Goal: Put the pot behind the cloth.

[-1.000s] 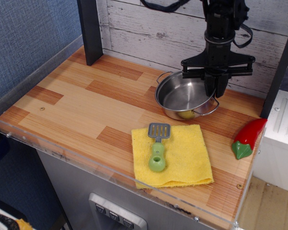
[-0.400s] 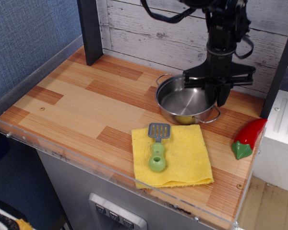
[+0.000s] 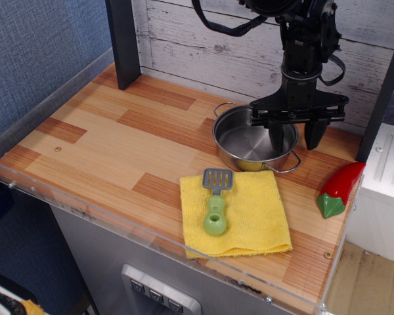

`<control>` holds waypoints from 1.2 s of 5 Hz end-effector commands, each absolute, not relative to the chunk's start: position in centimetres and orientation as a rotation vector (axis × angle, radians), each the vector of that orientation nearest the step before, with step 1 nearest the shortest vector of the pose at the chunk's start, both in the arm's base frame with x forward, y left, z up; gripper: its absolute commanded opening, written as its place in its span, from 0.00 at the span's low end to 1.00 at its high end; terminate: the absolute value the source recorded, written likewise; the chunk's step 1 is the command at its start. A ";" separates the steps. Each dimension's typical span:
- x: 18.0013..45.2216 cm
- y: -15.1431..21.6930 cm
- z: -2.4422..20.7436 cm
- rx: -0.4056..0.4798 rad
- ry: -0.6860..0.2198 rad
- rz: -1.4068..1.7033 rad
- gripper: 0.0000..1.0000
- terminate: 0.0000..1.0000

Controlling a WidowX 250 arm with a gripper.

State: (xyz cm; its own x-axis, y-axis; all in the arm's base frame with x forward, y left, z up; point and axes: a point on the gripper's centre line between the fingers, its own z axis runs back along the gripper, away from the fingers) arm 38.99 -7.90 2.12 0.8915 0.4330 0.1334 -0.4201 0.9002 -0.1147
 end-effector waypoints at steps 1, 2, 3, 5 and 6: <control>38.8 -7.2 4.0 -0.102 -0.185 0.456 1.00 0.00; 38.9 -7.0 5.3 -0.128 -0.202 0.474 1.00 0.00; 39.1 -6.7 8.3 -0.151 -0.258 0.487 1.00 0.00; 37.9 -5.8 14.2 -0.231 -0.351 0.513 1.00 0.00; 36.5 -4.9 16.3 -0.218 -0.363 0.564 1.00 0.00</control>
State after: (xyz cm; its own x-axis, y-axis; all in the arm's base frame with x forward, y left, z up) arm 37.67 -5.45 14.29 0.8018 0.5469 0.2408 -0.4857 0.8312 -0.2705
